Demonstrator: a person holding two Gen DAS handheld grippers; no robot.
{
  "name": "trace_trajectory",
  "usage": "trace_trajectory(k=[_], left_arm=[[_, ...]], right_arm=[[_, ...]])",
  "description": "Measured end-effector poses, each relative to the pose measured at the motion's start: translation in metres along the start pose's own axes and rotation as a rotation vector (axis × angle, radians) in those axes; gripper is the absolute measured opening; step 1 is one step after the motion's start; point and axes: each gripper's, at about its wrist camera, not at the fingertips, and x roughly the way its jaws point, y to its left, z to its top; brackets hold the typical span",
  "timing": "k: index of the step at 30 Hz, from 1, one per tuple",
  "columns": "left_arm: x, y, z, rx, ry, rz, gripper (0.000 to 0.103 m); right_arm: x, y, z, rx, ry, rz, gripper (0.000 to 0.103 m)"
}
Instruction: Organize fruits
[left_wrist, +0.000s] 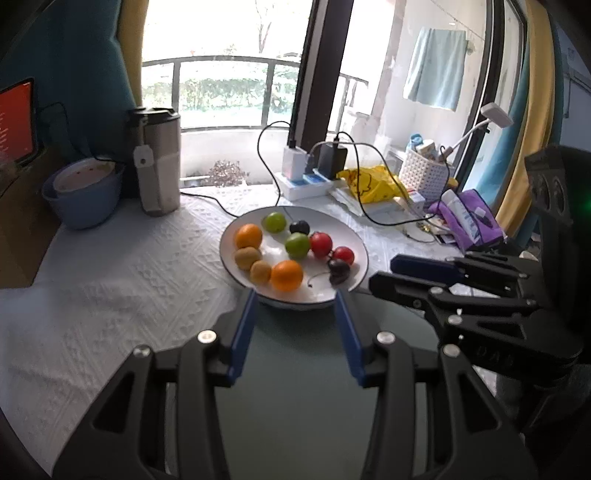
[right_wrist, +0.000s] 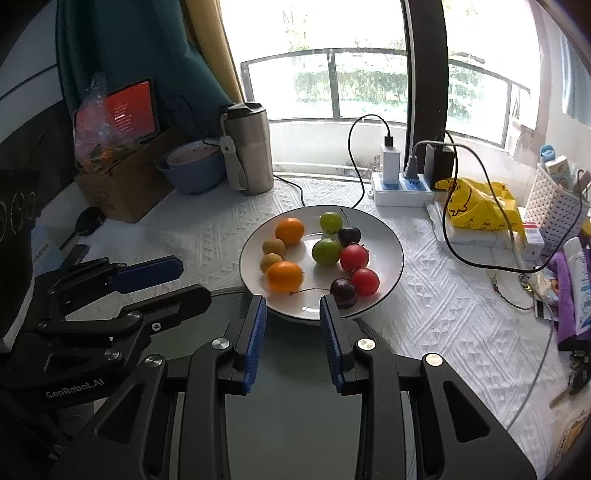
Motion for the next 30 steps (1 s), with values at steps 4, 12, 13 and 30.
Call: trace_trajectory(k=[4, 12, 13, 30], left_arm=[[-0.017, -0.003, -0.006, 0.012, -0.024, 0.024, 0.045], [-0.057, -0.006, -0.016, 0.031, -0.113, 0.089, 0.049], [-0.063, -0.005, -0.018, 0.025, -0.119, 0.088, 0.052], [-0.128, -0.02, -0.034, 0.012, -0.19, 0.148, 0.094]], right_arm=[[-0.014, 0.009, -0.004, -0.009, -0.017, -0.008, 0.032], [-0.039, 0.024, -0.013, -0.024, -0.045, -0.031, 0.032], [-0.043, 0.026, -0.014, -0.026, -0.049, -0.037, 0.032], [-0.118, 0.052, -0.033, -0.013, -0.157, -0.117, 0.056]])
